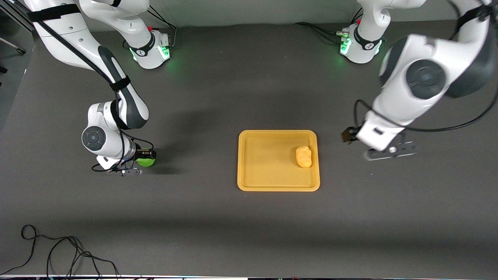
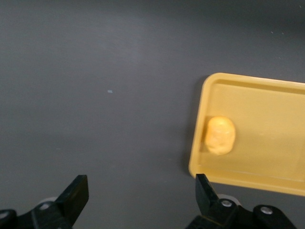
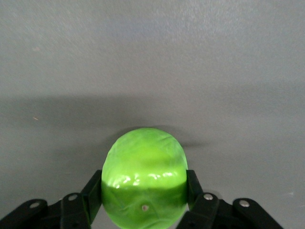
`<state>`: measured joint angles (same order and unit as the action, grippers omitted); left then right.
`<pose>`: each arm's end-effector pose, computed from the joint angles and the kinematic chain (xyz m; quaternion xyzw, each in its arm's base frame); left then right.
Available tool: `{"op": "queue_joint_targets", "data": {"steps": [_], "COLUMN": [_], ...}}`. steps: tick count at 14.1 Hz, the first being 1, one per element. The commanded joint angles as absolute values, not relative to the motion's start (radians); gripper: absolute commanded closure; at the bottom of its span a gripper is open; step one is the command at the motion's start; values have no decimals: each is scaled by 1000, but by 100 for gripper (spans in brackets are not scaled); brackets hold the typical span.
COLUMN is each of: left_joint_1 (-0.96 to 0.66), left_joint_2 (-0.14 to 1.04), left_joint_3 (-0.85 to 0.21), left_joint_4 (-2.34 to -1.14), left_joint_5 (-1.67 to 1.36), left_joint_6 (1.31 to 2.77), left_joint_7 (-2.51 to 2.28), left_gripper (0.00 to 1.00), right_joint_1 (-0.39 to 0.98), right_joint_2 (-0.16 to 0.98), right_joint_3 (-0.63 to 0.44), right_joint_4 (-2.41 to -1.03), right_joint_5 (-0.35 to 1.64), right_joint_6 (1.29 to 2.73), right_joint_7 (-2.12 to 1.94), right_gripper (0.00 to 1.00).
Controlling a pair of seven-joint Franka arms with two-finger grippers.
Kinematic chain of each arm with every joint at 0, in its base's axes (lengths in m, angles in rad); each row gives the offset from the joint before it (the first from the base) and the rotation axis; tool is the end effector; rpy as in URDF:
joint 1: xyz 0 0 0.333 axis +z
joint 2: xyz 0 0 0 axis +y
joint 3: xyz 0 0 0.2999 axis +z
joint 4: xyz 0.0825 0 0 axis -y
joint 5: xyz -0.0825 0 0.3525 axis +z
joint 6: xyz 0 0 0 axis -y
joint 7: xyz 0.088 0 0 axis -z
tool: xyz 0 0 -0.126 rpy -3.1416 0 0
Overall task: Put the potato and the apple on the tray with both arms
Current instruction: 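Release the potato on the tray while the right gripper grasps the apple, then carry the green apple onto the tray beside the potato with the right gripper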
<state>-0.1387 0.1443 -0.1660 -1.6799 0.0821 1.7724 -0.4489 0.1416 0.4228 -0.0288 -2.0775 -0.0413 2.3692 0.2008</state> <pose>0.5456 -0.1578 0.4802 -0.9973 -0.0633 0.0127 0.0353 0.5428 0.0603 0.2032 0.9973 -0.0273 -0.0616 0.0294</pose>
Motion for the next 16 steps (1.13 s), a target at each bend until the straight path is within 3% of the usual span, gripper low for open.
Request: {"op": "queue_joint_targets", "data": {"steps": [1, 3, 6, 8, 12, 16], "left_joint_1": [-109, -49, 35, 52, 63, 60], "left_joint_2": [16, -37, -89, -95, -115, -121], "left_joint_3": [-160, -155, -149, -141, -140, -141], "left_joint_4": [-1729, -1729, -1750, -1766, -1827, -1829], "left_joint_5": [72, 60, 8, 6, 2, -2], "left_joint_6": [1732, 1683, 1647, 1660, 1758, 1766], "left_joint_7": [-416, -318, -157, -112, -78, -78], "left_gripper": [0, 0, 0, 0, 0, 0], "right_joint_1": [224, 320, 445, 547, 695, 727], "right_joint_2": [400, 426, 523, 599, 891, 986], "right_joint_3": [-25, -23, -23, -23, -28, -28], "right_joint_4": [-1940, -1795, -1599, -1476, -1122, -1091], "right_joint_5": [-55, 9, 199, 216, 206, 206], "right_joint_6": [2182, 2071, 2066, 2074, 2106, 2215], "right_joint_7": [314, 461, 557, 645, 921, 988], "right_gripper": [63, 63, 63, 63, 63, 63]}}
